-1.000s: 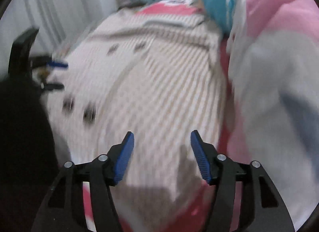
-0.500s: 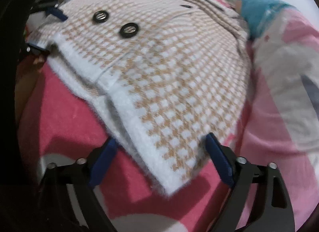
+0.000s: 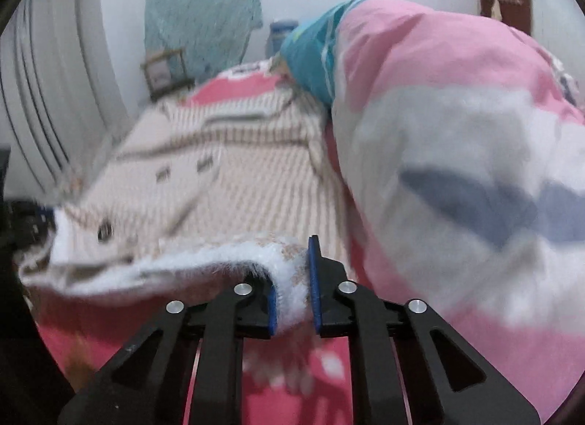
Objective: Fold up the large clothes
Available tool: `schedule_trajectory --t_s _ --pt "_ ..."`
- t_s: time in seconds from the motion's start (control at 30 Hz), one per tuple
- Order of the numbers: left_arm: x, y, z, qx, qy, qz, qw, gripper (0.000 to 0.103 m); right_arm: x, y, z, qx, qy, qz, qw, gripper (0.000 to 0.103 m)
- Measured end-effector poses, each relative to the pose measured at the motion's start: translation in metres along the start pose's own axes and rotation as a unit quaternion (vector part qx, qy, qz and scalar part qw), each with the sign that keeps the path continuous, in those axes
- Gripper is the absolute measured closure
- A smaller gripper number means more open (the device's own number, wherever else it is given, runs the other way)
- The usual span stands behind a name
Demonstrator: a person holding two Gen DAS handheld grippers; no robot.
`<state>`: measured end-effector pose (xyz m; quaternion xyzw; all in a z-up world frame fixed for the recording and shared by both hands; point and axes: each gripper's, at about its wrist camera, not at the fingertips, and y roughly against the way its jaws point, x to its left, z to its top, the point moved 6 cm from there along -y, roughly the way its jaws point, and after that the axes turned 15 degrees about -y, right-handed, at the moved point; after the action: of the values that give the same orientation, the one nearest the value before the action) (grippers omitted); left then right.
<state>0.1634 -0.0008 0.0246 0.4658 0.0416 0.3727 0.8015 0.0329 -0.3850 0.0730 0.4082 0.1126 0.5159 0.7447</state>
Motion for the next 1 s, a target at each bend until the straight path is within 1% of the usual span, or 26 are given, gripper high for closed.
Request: schedule_trajectory --t_s 0.03,0.1,0.13,0.2,0.23,0.33,0.4,0.5,0.57,0.67,0.73,0.77,0.8,0.83,0.87,0.9,0.93,0.97,1.0 --pt "0.003 0.002 0.003 -0.006 0.005 0.005 1.0 0.092 0.006 -0.007 0.011 -0.007 0.001 0.008 1.0 0.098" --pt "0.013 0.006 0.013 -0.019 0.021 0.01 0.9995 0.092 0.015 -0.01 0.026 -0.026 0.007 0.011 1.0 0.099" --pt "0.023 0.007 0.021 -0.028 0.038 0.017 0.9988 0.092 0.02 -0.013 0.038 -0.034 0.01 0.015 0.999 0.099" --pt "0.042 0.005 0.037 -0.036 0.07 0.01 0.9969 0.092 0.026 -0.015 0.054 -0.043 0.001 0.02 0.999 0.099" --pt "0.05 0.003 0.041 -0.039 0.082 0.007 0.9958 0.092 0.028 -0.021 0.067 -0.048 -0.011 0.026 0.998 0.099" --pt "0.078 -0.006 0.061 -0.043 0.126 -0.02 0.9909 0.092 0.032 -0.046 0.098 -0.053 -0.03 0.032 0.998 0.099" --pt "0.093 -0.013 0.073 -0.046 0.144 -0.031 0.988 0.092 0.037 -0.062 0.112 -0.056 -0.033 0.027 0.998 0.099" --pt "0.116 -0.028 0.091 -0.051 0.176 -0.06 0.9811 0.092 0.042 -0.09 0.133 -0.059 -0.046 0.023 0.997 0.099" --pt "0.127 -0.037 0.102 -0.053 0.18 -0.068 0.9799 0.092 0.043 -0.103 0.143 -0.059 -0.058 0.024 0.996 0.099" --pt "0.15 -0.057 0.125 -0.052 0.172 -0.071 0.9811 0.092 0.052 -0.123 0.163 -0.064 -0.058 0.019 0.996 0.099" --pt "0.167 -0.073 0.143 -0.051 0.166 -0.069 0.9824 0.092 0.066 -0.155 0.189 -0.066 -0.047 0.013 0.997 0.099" --pt "0.178 -0.083 0.154 -0.049 0.168 -0.077 0.9815 0.089 0.072 -0.165 0.198 -0.066 -0.04 0.01 0.997 0.099" --pt "0.19 -0.097 0.163 -0.041 0.172 -0.099 0.9793 0.082 0.081 -0.188 0.214 -0.056 -0.027 0.0 0.998 0.099" --pt "0.204 -0.119 0.174 -0.019 0.183 -0.15 0.9715 0.075 0.084 -0.203 0.223 -0.046 -0.024 -0.006 0.999 0.098" --pt "0.216 -0.138 0.178 0.0 0.204 -0.217 0.9546 0.056 0.088 -0.236 0.237 -0.011 -0.024 -0.015 1.0 0.098" --pt "0.228 -0.151 0.178 0.006 0.233 -0.27 0.9343 0.053 0.088 -0.261 0.243 0.017 -0.024 -0.023 0.999 0.098" --pt "0.25 -0.16 0.173 -0.004 0.281 -0.276 0.919 0.052 0.088 -0.28 0.246 0.04 -0.025 -0.027 0.999 0.098" --pt "0.27 -0.16 0.166 -0.029 0.324 -0.269 0.9064 0.048 0.087 -0.305 0.245 0.072 -0.022 -0.033 0.997 0.098" --pt "0.285 -0.157 0.16 -0.058 0.351 -0.268 0.8954 0.046 0.085 -0.32 0.24 0.089 -0.012 -0.043 0.995 0.098"
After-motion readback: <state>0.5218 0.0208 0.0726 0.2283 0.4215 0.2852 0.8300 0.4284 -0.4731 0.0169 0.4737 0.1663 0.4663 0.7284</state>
